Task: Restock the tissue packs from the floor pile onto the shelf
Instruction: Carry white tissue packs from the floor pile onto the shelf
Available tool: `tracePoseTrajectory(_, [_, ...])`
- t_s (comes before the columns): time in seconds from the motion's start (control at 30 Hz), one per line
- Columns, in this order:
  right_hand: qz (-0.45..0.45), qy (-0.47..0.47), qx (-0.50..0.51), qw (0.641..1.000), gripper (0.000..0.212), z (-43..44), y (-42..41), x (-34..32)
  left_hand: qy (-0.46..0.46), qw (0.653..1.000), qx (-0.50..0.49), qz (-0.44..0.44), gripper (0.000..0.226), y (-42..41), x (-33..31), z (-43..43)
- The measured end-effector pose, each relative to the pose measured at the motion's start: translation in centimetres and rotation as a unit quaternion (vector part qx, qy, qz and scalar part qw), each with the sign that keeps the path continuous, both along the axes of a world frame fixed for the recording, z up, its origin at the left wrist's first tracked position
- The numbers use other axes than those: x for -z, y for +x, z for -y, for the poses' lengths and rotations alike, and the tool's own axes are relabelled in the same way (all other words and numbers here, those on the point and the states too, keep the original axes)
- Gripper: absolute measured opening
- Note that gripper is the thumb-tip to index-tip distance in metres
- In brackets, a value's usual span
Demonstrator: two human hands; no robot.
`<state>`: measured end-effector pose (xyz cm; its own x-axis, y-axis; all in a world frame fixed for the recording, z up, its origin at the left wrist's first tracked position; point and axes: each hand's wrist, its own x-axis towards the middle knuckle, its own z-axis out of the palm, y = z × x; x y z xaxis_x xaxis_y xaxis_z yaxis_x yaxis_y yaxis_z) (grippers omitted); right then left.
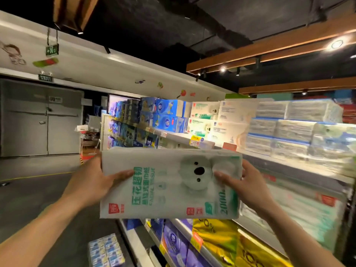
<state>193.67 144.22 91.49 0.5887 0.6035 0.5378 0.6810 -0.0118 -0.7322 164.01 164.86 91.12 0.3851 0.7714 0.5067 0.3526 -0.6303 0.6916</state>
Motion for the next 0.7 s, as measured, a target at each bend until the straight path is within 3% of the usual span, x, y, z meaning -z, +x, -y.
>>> tracePoseTrajectory(0.3, [0.111,0.008,0.056,0.992,0.065,-20.4,8.2,-2.3,0.023,0.994,0.09,0.053,0.082,11.7,-1.8,-25.4])
tracePoseTrajectory(0.43, [0.093,0.029,0.111,0.989,0.084,-27.3,11.5,-4.2,0.051,0.991,0.108,0.053,0.085,17.0,-4.5,-34.7])
tracePoseTrajectory(0.7, [0.091,0.039,0.211,0.973,0.08,-37.7,18.8,-10.1,0.09,0.974,0.195,0.073,0.08,29.4,-10.0,-48.4])
